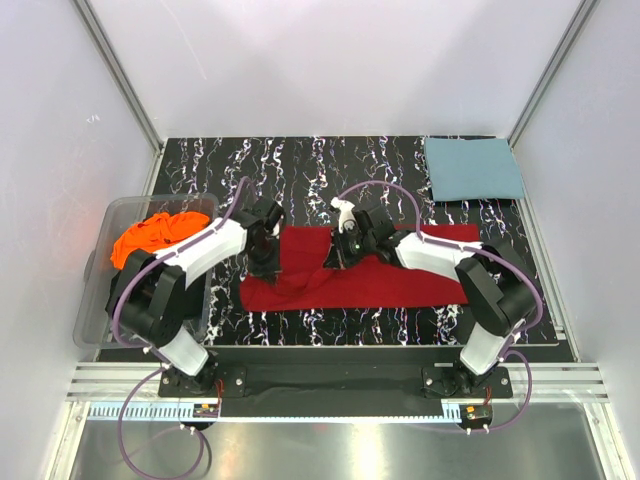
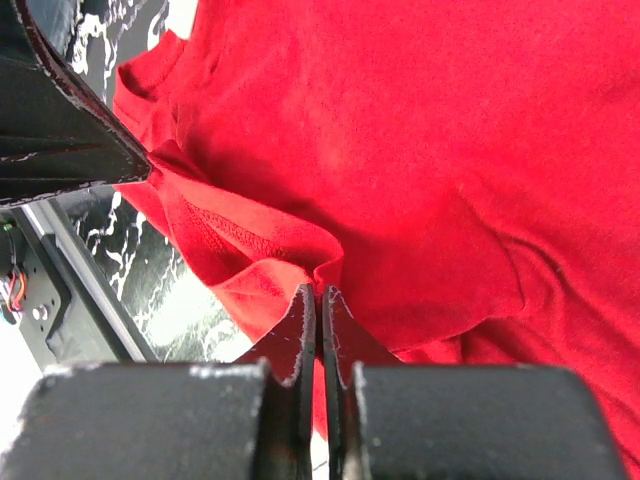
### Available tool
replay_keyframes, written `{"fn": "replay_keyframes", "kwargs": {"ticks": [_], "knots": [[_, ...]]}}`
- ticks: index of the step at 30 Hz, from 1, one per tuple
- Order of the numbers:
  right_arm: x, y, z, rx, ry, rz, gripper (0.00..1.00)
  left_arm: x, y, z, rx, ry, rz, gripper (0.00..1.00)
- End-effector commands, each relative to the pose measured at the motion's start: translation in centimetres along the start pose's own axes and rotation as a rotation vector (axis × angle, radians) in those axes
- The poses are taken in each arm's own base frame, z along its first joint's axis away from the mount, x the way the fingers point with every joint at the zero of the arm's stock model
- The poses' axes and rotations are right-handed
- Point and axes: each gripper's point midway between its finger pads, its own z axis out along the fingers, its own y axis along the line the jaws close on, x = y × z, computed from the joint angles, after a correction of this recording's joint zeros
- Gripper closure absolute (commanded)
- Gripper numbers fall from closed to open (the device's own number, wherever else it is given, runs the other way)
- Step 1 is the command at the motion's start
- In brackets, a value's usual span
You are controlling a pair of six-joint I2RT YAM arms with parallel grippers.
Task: Fold and stack the t-shirts
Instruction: Fold the tshirt
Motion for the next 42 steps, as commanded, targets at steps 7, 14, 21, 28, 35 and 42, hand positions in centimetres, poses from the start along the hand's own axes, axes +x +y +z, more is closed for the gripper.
{"fn": "replay_keyframes", "kwargs": {"ticks": [7, 14, 21, 28, 35, 42], "knots": [[-3.8, -0.9, 0.6, 0.025, -0.082, 0.007, 0.95, -3.5, -0.2, -0.4, 0.038, -0.023, 0.021, 0.91], [-4.3, -2.0, 0.7, 0.054, -0.094, 0.016, 0.95, -4.8, 0.6, -0.5, 0.033, -0.029, 0.013, 0.9], [-5.0, -2.4, 0.8, 0.063, -0.106, 0.022, 0.98, -5.6, 0.9, -0.4, 0.032, -0.026, 0.004, 0.9], [-6.3, -2.7, 1.2, 0.074, -0.126, 0.006, 0.99, -7.2, 0.6, -0.5, 0.038, -0.035, -0.001, 0.9], [-7.3, -3.9, 1.8, 0.094, -0.138, 0.027, 1.0, -8.6, 1.6, 0.0, 0.017, -0.036, -0.04, 0.9], [-7.2, -5.2, 1.7, 0.131, -0.141, 0.046, 1.0, -9.2, 2.8, -0.1, -0.028, -0.052, -0.051, 0.89]]}}
